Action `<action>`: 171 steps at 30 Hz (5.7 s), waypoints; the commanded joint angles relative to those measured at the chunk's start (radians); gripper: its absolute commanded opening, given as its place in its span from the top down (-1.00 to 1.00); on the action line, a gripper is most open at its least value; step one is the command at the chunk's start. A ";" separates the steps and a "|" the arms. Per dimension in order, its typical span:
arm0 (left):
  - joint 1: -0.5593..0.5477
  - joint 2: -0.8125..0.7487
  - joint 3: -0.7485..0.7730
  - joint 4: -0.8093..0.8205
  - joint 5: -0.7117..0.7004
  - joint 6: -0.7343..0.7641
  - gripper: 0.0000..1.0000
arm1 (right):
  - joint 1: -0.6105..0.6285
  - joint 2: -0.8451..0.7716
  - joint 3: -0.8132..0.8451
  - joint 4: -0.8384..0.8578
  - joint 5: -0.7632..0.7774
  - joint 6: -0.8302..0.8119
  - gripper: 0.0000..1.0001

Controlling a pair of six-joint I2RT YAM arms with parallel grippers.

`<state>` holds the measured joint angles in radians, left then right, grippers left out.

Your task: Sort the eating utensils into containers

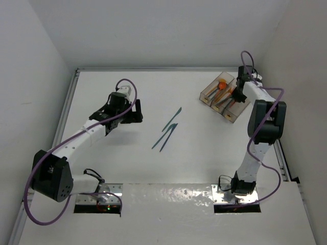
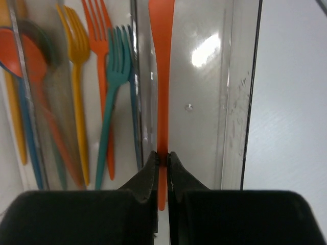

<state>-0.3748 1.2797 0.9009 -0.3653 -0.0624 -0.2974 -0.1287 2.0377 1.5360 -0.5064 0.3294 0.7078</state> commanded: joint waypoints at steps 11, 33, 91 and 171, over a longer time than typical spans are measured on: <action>0.008 0.003 0.021 0.026 0.012 -0.002 -0.77 | 0.012 -0.137 -0.062 -0.058 -0.013 -0.002 0.35; 0.011 -0.054 0.018 0.022 -0.016 -0.025 -0.77 | 0.803 -0.350 -0.343 -0.107 0.108 0.452 0.16; 0.011 -0.022 0.004 0.040 0.006 -0.006 -0.77 | -0.003 -0.206 -0.090 0.086 0.022 -0.011 1.00; 0.022 -0.123 -0.023 0.043 -0.060 -0.036 -0.77 | 0.782 -0.325 -0.550 -0.028 0.121 0.423 1.00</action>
<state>-0.3645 1.1820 0.8841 -0.3588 -0.1307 -0.3237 0.7063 1.8153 1.0294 -0.5270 0.3576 1.2270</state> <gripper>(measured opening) 0.887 0.013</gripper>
